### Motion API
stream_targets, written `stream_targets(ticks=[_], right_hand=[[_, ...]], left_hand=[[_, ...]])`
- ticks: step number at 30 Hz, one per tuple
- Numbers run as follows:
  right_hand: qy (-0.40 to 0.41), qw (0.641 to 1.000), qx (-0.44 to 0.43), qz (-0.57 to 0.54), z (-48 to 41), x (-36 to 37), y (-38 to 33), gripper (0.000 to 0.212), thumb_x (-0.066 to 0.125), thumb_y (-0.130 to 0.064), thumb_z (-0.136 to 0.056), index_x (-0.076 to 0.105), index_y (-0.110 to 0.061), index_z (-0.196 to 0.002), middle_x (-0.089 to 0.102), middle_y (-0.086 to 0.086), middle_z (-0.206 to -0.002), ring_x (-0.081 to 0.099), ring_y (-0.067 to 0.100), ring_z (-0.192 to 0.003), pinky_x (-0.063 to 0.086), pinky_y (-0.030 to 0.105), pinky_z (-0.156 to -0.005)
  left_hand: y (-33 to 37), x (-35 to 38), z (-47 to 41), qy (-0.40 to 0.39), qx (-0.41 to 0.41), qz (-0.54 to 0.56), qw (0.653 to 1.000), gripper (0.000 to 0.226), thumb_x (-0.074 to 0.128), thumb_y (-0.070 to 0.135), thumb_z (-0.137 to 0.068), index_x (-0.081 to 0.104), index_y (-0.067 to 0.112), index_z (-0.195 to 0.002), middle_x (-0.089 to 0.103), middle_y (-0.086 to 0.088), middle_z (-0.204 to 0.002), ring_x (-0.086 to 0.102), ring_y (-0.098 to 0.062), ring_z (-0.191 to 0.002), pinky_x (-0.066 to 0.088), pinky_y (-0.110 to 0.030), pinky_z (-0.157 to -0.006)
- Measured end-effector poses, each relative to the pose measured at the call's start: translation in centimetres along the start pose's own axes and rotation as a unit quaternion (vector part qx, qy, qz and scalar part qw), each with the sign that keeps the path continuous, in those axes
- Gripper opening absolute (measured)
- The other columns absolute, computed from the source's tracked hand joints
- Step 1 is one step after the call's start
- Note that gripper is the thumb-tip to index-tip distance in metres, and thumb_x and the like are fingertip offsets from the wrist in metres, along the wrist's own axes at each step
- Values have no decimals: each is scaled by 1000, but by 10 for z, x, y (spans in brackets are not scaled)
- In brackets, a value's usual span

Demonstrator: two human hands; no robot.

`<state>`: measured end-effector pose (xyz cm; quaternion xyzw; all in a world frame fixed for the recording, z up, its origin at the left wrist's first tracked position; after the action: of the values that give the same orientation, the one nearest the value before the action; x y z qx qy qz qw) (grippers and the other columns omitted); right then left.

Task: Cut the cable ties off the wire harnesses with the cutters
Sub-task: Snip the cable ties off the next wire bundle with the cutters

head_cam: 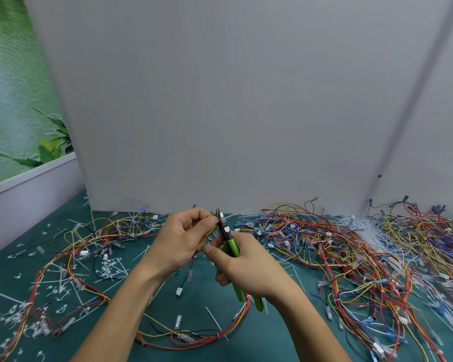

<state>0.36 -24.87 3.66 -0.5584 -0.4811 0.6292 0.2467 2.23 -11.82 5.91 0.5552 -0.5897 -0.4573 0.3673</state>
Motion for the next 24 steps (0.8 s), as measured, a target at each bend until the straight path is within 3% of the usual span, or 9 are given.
stream_targets(ticks=[5,9,11,13,16,18,21,24], right_hand=[[16,1000,-6,17,-1,-1,2,28,59,-40,-100,60,-19,-81,52,0,-57,55,24,-49,57,51,-56],[17,1000,0,5,-2,-2,5,30,54,-39,-101,60,-20,-79,51,-4,-53,52,21,-46,51,41,-51],[3,1000,3,-5,-1,0,4,28,54,-38,-101,59,-18,-83,55,-3,-54,59,21,-46,56,42,-56],[-16,1000,3,4,-2,3,5,24,55,-37,-99,59,-16,-88,66,2,-61,70,22,-56,63,48,-71],[-13,1000,0,18,-2,2,6,19,57,-36,-99,59,-19,-92,71,7,-69,75,15,-66,62,53,-81],[-5,1000,-5,28,-2,1,5,20,58,-38,-99,59,-21,-88,68,7,-64,71,16,-58,63,51,-75],[4,1000,-3,14,-2,1,5,25,59,-41,-97,60,-21,-83,55,-2,-54,58,21,-48,57,43,-55],[10,1000,-3,15,-1,0,4,27,60,-44,-96,60,-22,-81,53,-3,-55,55,21,-47,53,40,-50]], left_hand=[[1,2,0,-8,-3,14,1000,32,55,5,-100,57,10,-69,32,5,-52,23,-11,-43,21,-19,-42],[3,2,1,-15,-3,17,1000,41,55,7,-100,61,22,-62,31,5,-53,24,-12,-44,22,-19,-41],[3,3,1,-17,-2,13,1000,44,55,7,-101,62,24,-61,32,6,-52,25,-10,-43,23,-18,-41],[3,2,1,-19,-1,5,1000,45,55,7,-101,62,25,-61,34,7,-51,26,-10,-42,23,-18,-41],[1,3,0,-20,-1,0,1000,46,55,7,-101,62,26,-60,35,8,-51,26,-9,-42,23,-19,-42],[1,4,0,-21,-1,3,1000,46,54,6,-101,63,26,-61,35,7,-51,26,-9,-42,23,-19,-42],[2,3,0,-21,0,9,1000,46,54,6,-101,63,25,-61,34,7,-51,26,-10,-42,23,-19,-42],[4,3,1,-25,1,10,1000,46,54,7,-101,63,26,-60,34,8,-51,26,-10,-42,24,-18,-42]])
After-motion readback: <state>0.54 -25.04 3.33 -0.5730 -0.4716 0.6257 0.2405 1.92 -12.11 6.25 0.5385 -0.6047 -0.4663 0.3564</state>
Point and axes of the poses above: each hand's wrist, its own z-axis away from the middle knuckle, its own x-axis out of the palm, y = z × x, the point moved 7 cm from there along -z, towards the middle knuckle
